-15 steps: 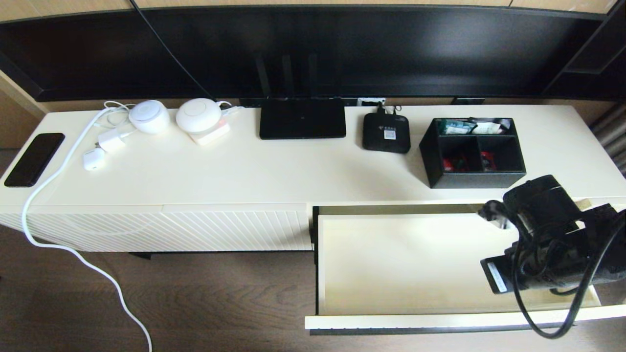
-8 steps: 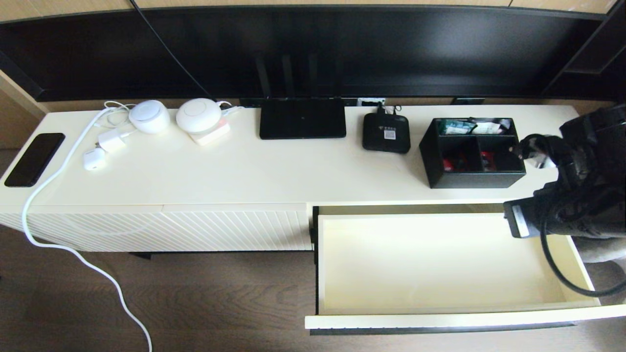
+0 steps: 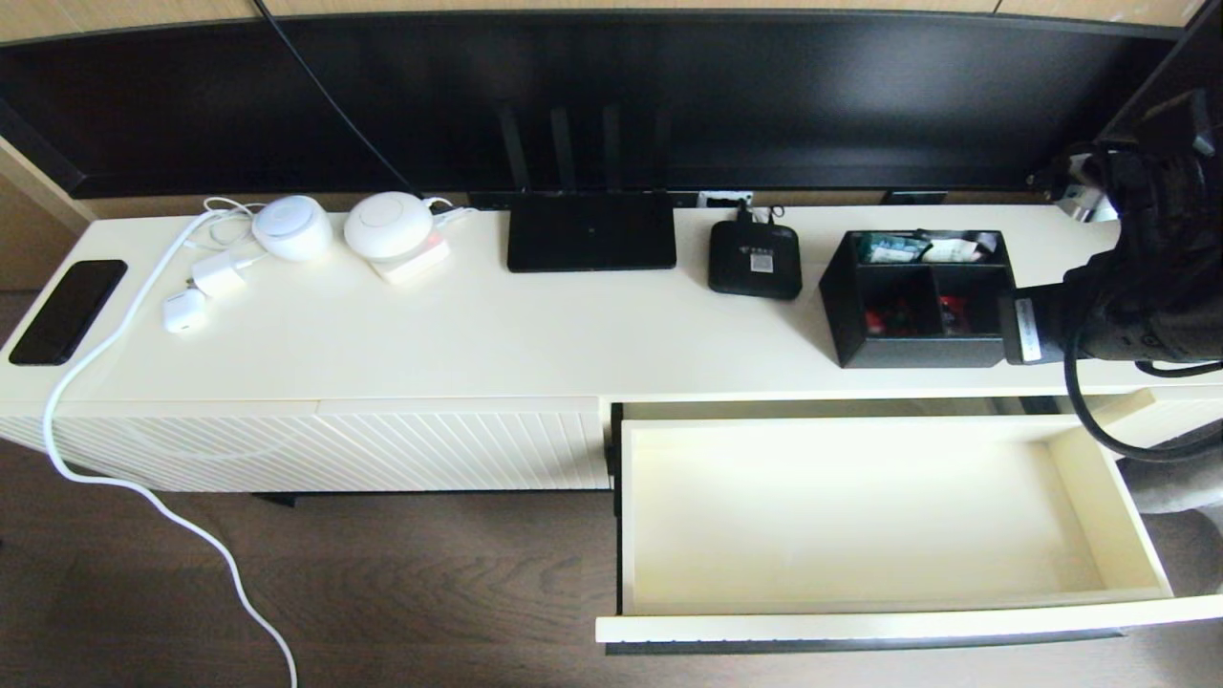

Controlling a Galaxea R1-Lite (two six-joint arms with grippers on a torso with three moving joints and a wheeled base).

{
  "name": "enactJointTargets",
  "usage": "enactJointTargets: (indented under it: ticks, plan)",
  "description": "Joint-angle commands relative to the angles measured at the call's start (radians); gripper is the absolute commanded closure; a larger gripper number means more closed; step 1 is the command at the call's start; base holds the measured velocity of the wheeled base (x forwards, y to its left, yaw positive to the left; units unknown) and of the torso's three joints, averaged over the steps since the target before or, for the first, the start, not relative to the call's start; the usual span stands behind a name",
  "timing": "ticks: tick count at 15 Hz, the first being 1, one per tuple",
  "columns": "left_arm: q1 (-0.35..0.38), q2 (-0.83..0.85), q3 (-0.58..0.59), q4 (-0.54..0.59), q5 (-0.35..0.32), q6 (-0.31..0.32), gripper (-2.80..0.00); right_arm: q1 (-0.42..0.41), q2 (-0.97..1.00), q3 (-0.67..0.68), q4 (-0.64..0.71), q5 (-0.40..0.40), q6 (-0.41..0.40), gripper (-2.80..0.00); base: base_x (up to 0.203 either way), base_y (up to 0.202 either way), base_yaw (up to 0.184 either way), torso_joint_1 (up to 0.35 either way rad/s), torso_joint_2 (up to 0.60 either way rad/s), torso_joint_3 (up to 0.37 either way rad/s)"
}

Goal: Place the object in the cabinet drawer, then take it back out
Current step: Put the storage box in the drawer

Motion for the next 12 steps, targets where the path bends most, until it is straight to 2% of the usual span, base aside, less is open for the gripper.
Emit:
enactJointTargets:
  ticks: [1,2,8,12]
  plan:
    - [0.0,0.001,0.0,0.0,0.0,0.0,0.0,0.0,0.06,-0.028,0.0,-0.01,0.0,0.0,0.0,0.0,0.0,0.0,0.0,0.0]
    - [0.0,0.0,0.001,0.0,0.0,0.0,0.0,0.0,0.076,-0.041,-0.003,-0.01,0.0,-2.8,0.0,0.0,0.0,0.0,0.0,0.0]
    - [0.0,0.001,-0.001,0.0,0.0,0.0,0.0,-0.02,0.142,-0.137,-0.002,0.006,0.014,-2.8,0.0,0.0,0.0,0.0,0.0,0.0]
    - [0.0,0.001,0.0,0.0,0.0,0.0,0.0,-0.037,0.203,-0.217,0.049,0.083,0.124,-2.8,0.0,0.0,0.0,0.0,0.0,0.0]
